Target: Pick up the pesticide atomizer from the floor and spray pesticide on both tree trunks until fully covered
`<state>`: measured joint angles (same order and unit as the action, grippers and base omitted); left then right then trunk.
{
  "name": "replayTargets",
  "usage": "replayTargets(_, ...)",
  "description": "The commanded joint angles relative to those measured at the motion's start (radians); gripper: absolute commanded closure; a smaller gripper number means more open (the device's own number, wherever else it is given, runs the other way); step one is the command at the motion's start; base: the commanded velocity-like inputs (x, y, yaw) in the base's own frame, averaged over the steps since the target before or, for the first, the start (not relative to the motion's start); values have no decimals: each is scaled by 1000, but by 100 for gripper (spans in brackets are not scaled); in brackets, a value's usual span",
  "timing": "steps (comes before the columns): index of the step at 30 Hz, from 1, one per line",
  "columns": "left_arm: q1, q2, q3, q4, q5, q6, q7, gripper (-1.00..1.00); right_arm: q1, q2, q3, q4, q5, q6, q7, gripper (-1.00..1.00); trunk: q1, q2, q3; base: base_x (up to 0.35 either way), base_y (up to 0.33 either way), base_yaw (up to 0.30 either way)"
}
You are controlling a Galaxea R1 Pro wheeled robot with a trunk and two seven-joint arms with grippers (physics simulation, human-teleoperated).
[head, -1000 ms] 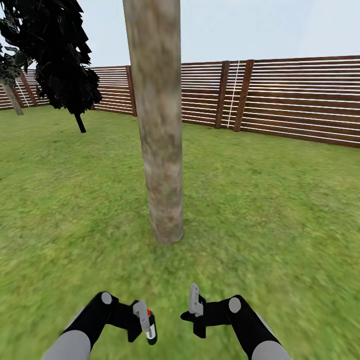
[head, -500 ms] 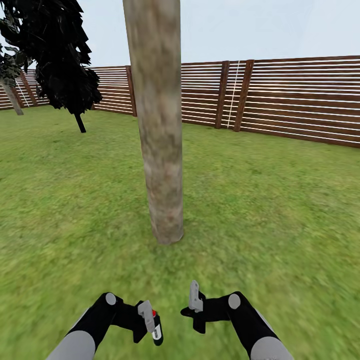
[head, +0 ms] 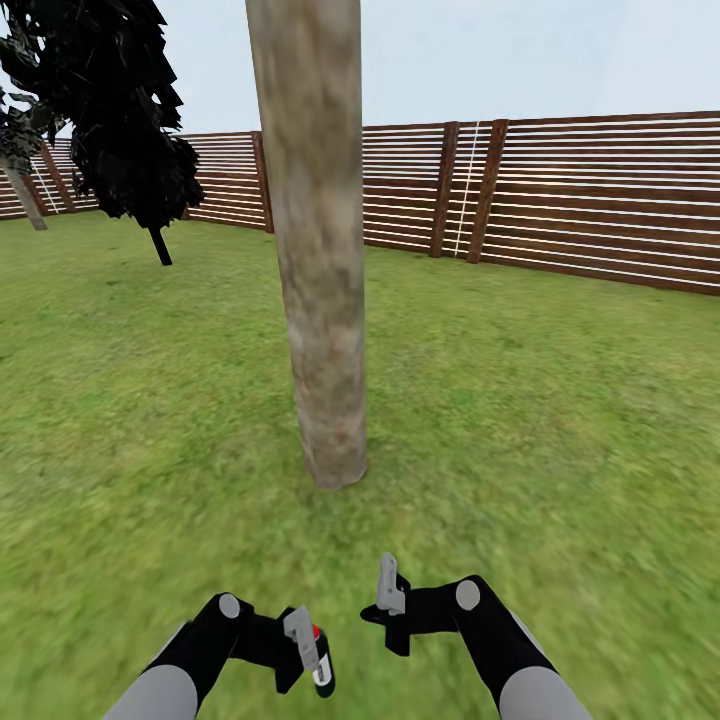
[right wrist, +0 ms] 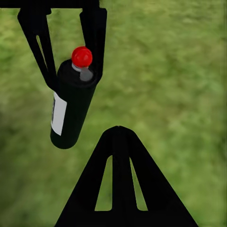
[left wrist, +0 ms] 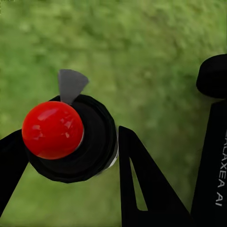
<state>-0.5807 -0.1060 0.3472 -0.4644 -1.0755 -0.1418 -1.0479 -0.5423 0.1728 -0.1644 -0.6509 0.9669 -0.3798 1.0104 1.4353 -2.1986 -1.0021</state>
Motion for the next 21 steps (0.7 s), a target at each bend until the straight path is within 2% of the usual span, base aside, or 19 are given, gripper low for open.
replayTargets(1, -1, -1, 8, -1, -10, -10, -3, 100, -1, 2, -7, -1, 7, -5, 5, 100, 0, 0, -1, 0, 0, 0)
replayTargets(7, -2, -4, 6, 0, 58, -10, -3, 100, -1, 2, -7, -1, 7, -5, 5, 100, 0, 0, -1, 0, 0, 0)
replayTargets(11, -2, -17, 4, -2, 64, -7, -2, 100, -1, 2, -7, 0, 6, -5, 5, 100, 0, 0, -1, 0, 0, 0)
replayTargets(21, -4, -18, 4, -1, 65, -8, -3, 100, -1, 2, -6, 7, 6, -5, 5, 100, 0, 0, -1, 0, 0, 0)
